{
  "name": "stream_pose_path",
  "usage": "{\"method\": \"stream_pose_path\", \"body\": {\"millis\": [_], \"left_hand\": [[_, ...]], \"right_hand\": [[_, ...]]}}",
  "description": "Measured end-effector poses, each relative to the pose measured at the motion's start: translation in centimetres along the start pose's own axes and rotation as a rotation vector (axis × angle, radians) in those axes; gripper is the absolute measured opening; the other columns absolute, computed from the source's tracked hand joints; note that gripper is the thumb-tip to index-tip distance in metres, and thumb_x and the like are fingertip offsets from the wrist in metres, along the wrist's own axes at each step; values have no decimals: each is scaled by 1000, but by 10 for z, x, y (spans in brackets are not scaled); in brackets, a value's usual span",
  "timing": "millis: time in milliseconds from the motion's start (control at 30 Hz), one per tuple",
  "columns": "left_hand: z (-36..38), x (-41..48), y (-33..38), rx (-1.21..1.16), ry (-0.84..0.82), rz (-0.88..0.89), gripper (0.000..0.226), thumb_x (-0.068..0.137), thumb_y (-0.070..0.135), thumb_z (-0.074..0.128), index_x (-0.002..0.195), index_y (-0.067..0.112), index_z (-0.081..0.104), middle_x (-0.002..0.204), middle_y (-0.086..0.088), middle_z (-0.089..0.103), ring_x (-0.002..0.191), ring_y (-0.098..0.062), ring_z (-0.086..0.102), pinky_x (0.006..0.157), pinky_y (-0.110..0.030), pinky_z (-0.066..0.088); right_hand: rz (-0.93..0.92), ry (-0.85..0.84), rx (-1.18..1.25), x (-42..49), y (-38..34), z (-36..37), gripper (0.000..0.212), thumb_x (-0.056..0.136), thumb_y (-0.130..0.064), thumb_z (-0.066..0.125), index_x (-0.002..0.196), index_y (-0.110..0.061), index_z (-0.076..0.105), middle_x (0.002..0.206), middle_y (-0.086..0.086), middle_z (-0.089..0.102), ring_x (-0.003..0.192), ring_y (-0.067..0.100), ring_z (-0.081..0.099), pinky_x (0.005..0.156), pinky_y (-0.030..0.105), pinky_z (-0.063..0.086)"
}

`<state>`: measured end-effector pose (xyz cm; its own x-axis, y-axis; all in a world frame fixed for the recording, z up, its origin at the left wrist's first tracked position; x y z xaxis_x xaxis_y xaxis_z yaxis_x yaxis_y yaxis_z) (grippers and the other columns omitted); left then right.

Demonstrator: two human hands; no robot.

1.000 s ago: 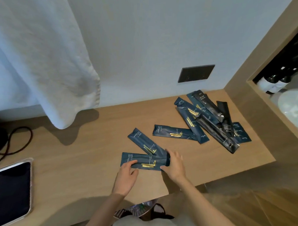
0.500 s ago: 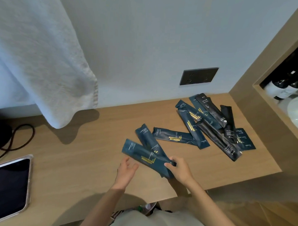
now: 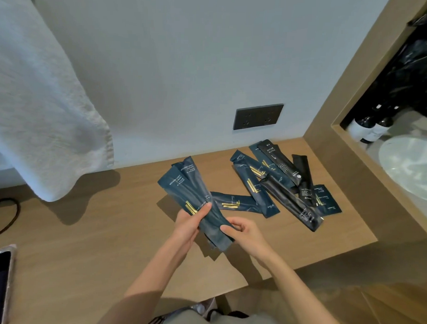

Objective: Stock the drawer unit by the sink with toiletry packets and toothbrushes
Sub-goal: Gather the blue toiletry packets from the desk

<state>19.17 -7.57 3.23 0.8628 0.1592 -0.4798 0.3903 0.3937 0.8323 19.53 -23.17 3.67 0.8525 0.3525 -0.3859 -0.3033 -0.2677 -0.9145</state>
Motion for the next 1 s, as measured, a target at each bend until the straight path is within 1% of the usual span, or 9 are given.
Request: {"method": "stream_pose_path", "body": {"millis": [100, 233, 333, 433, 533, 600, 700, 833, 1000], "left_hand": [[1, 1, 3, 25, -7, 1, 36, 84, 17, 70, 118, 9, 62, 114, -7, 70, 105, -22, 67, 92, -39, 53], [-12, 1, 5, 136, 52, 6, 31, 82, 20, 72, 112, 10, 66, 110, -7, 72, 103, -23, 67, 90, -39, 53], [-17, -4, 14, 201, 75, 24, 29, 83, 20, 72, 109, 11, 67, 107, -6, 72, 100, -22, 67, 89, -39, 54], [-19, -10, 25, 229, 62, 51, 25, 85, 18, 69, 109, 10, 66, 105, -6, 73, 97, -20, 68, 85, -35, 55], [-24, -13, 32, 265, 74, 58, 16, 86, 12, 67, 102, 11, 67, 98, -3, 72, 90, -17, 68, 75, -26, 56], [-30, -14, 32, 318, 109, 44, 13, 84, 13, 69, 97, 15, 67, 98, -2, 72, 90, -18, 67, 79, -31, 55], [-41, -15, 30, 368, 154, 31, 12, 82, 16, 72, 92, 21, 66, 99, 0, 71, 92, -18, 67, 83, -36, 54], [-47, -22, 31, 368, 191, 51, 13, 83, 13, 71, 86, 23, 64, 91, 5, 69, 84, -10, 65, 68, -20, 51], [-56, -27, 29, 349, 205, 39, 12, 83, 14, 71, 90, 22, 64, 95, 2, 70, 88, -14, 65, 71, -23, 51]], "right_hand": [[33, -32, 27, 2, 3, -13, 19, 96, -23, 56, 107, -26, 71, 103, -4, 74, 95, 13, 70, 83, 28, 57], [82, 174, -10, 25, 19, -63, 18, 95, -28, 57, 110, -25, 66, 114, 0, 69, 99, 15, 65, 87, 32, 55], [102, 314, -245, 51, 34, -107, 39, 91, -27, 63, 128, -15, 56, 127, -1, 57, 116, 18, 55, 96, 29, 45], [207, 362, -472, 77, 54, -135, 64, 80, -35, 74, 135, -14, 48, 135, 7, 52, 126, 29, 47, 104, 43, 41], [268, 369, -619, 92, 60, -137, 75, 77, -38, 76, 140, -16, 42, 140, 11, 47, 131, 37, 37, 105, 46, 34], [259, 390, -684, 98, 55, -132, 78, 76, -37, 77, 142, -17, 40, 143, 11, 42, 132, 37, 32, 104, 47, 33], [226, 429, -698, 106, 50, -122, 82, 68, -37, 83, 138, -21, 44, 137, 10, 49, 127, 37, 39, 102, 48, 36], [232, 395, -714, 115, 49, -108, 77, 61, -36, 87, 129, -21, 54, 129, 8, 56, 123, 34, 44, 100, 44, 38], [284, 285, -744, 123, 54, -97, 52, 53, -48, 86, 94, -23, 66, 107, 5, 66, 115, 31, 50, 94, 43, 46]]}}
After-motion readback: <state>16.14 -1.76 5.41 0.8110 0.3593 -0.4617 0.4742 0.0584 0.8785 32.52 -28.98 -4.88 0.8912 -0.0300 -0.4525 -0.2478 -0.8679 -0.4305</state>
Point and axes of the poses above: each hand's wrist, its own x-axis towards the middle knuckle, its own z-axis out of the palm, y = z × x, the point moved 6 cm from there along x, towards the middle knuckle
